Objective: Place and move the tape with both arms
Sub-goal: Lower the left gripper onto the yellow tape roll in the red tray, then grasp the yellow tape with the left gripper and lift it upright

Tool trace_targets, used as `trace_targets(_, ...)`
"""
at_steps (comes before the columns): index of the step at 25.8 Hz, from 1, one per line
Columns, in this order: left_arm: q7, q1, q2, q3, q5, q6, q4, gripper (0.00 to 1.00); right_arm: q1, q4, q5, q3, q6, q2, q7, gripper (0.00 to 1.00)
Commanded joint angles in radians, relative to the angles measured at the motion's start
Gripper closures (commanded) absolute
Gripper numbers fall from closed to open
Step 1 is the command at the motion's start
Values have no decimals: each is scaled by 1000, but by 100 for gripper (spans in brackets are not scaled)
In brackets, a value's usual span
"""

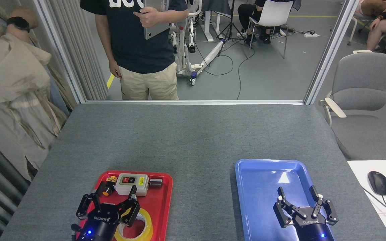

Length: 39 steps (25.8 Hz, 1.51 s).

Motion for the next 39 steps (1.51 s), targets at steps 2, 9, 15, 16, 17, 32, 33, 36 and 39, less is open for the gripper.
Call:
trace_targets(2,8,0,-2,-2,0,16,2,0,3,-2,3,-1,-5,-1,3,0)
trace_targets(9,3,-1,0,-1,14,16,-1,0,12,-9,3,-1,-8,-1,3,0)
trace_targets(15,-28,-5,-2,21,95,-26,3,0,13,-14,3,1,-7,0,5,0)
trace_targets(16,-57,-8,-3,19,106,-29,8,0,13,-16,3,6,-4,-3,6,0)
trace_targets(17,-115,-9,0,19,104,-35,3,0,12,-19,3,10,-1,-9,8,0)
trace_targets(32,-813,-132,83,96,104,-420,92,0,18,-72,3,15,16,-17,74,0)
trace_targets(33,-838,-132,84,108,104,-440,92,0,18,-77,3,15,18,-17,80,0)
trace_targets(36,-894,-136,84,125,98,-474,103,0,22,-80,3,15,19,-17,83,0)
trace_targets(39,-913,-144,84,140,96,-475,129,0,22,-80,3,15,22,-18,77,0)
